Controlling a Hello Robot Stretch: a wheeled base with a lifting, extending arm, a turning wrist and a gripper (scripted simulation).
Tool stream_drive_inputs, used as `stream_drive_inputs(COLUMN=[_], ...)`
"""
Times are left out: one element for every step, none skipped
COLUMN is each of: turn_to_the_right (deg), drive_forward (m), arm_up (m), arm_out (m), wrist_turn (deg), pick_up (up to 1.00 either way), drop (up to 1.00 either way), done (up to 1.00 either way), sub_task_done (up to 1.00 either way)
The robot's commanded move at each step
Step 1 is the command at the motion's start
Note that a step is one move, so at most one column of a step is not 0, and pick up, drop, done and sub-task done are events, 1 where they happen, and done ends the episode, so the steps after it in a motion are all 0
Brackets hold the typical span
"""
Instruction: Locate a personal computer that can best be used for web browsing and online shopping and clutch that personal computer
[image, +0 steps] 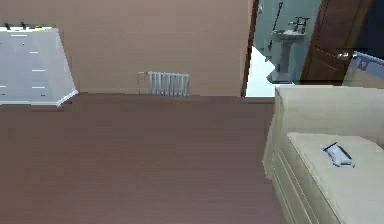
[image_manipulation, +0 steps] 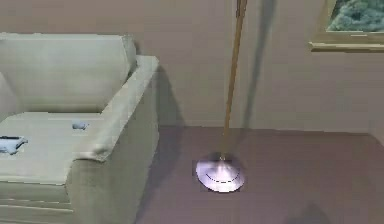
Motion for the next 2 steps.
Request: stream_drive_inputs(turn_to_the_right=[0.0, 3.0], drive_forward=[1.0, 0.0], arm_up=[0.0, 0.0], arm_out=[0.0, 0.0], wrist_turn=[0.0, 0.0], pick_up=[0.0, 0.0], drop=[0.0, 0.0], done=[0.0, 0.0], sub_task_done=[0.0, 0.0])
